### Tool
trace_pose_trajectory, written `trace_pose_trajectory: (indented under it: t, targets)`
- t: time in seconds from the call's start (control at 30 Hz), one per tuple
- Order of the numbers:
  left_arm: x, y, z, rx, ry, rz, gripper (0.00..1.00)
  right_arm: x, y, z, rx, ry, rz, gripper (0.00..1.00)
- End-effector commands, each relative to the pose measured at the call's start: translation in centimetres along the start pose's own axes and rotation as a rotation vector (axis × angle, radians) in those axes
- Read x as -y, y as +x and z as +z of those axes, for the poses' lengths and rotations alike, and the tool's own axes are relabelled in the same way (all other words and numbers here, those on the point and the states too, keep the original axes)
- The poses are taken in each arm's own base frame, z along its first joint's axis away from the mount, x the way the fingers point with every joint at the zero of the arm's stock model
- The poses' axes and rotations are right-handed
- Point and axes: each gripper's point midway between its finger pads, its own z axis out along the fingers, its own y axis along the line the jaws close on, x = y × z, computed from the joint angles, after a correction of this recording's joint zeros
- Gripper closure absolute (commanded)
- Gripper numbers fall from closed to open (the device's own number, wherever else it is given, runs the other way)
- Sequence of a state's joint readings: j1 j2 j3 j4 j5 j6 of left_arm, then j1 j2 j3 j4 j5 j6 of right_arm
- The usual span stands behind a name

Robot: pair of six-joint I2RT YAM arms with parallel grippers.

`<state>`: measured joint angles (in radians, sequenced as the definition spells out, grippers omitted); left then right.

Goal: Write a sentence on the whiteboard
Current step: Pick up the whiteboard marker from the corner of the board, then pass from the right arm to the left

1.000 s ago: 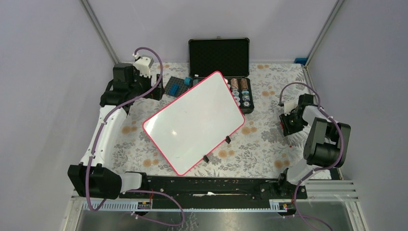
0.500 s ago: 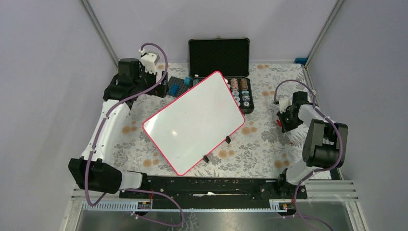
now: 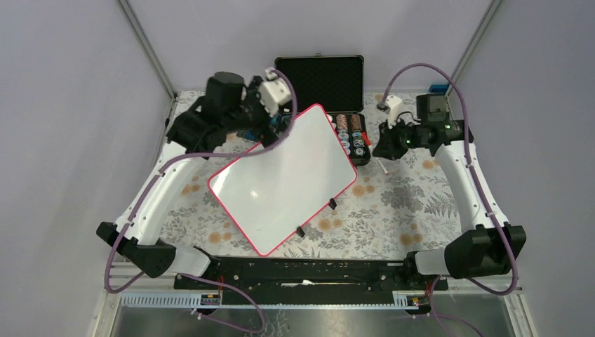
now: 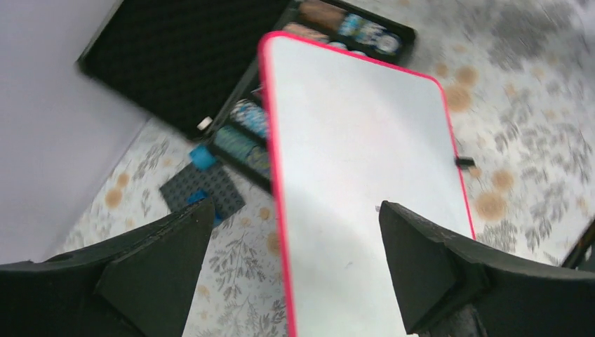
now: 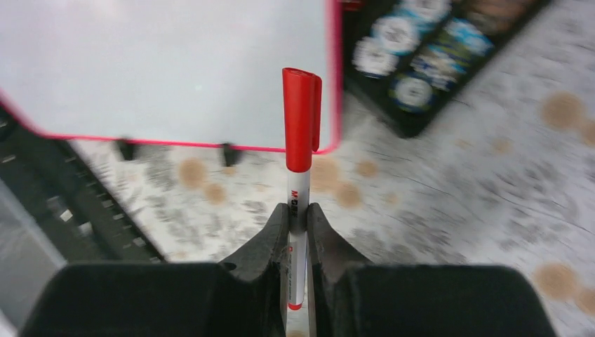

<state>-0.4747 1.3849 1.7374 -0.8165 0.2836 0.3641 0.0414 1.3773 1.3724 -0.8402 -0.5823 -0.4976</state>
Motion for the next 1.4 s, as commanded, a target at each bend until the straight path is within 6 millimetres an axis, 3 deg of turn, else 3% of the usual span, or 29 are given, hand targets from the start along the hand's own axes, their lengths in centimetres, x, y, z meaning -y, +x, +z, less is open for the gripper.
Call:
trace_pose_trajectory:
  t: [0.0, 0.1, 0.27, 0.4, 0.5, 0.77, 1.0, 1.3, 1.37]
  targets:
    - [5.3, 0.7, 1.3, -0.061, 0.134, 0.310, 0.01, -8.9, 0.2, 0.0, -0.038, -0.304, 0.085, 1.00]
    - [8.8, 0.3, 1.8, -0.090, 0.200, 0.473, 0.01, -12.1, 0.7, 0.1, -0.060, -0.427, 0.113, 1.00]
    - [12.0, 1.7, 1.5, -0.155, 0.323, 0.691, 0.03, -16.3, 2.2, 0.1, -0.106, -0.601, 0.141, 1.00]
    - [15.0, 3.0, 1.8, -0.173, 0.366, 0.851, 0.07, -19.0, 3.3, 0.2, -0.156, -0.706, 0.162, 1.00]
    - [16.8, 2.5, 2.0, -0.111, 0.380, 0.900, 0.12, -20.5, 4.0, 0.0, -0.183, -0.757, 0.161, 1.00]
    - [20.9, 4.2, 1.7, -0.083, 0.537, 0.991, 0.22, -22.3, 4.7, -0.4, -0.200, -0.815, 0.153, 1.00]
    - [22.2, 5.6, 2.7, -0.114, 0.559, 0.951, 0.29, -23.6, 5.1, -1.2, -0.214, -0.848, 0.116, 1.00]
    - [23.4, 7.1, 3.6, -0.126, 0.545, 0.960, 0.56, -24.4, 5.2, -1.6, -0.218, -0.878, 0.093, 1.00]
    - [23.5, 7.1, 3.7, -0.123, 0.543, 0.948, 0.66, -24.5, 5.3, -1.8, -0.214, -0.880, 0.089, 1.00]
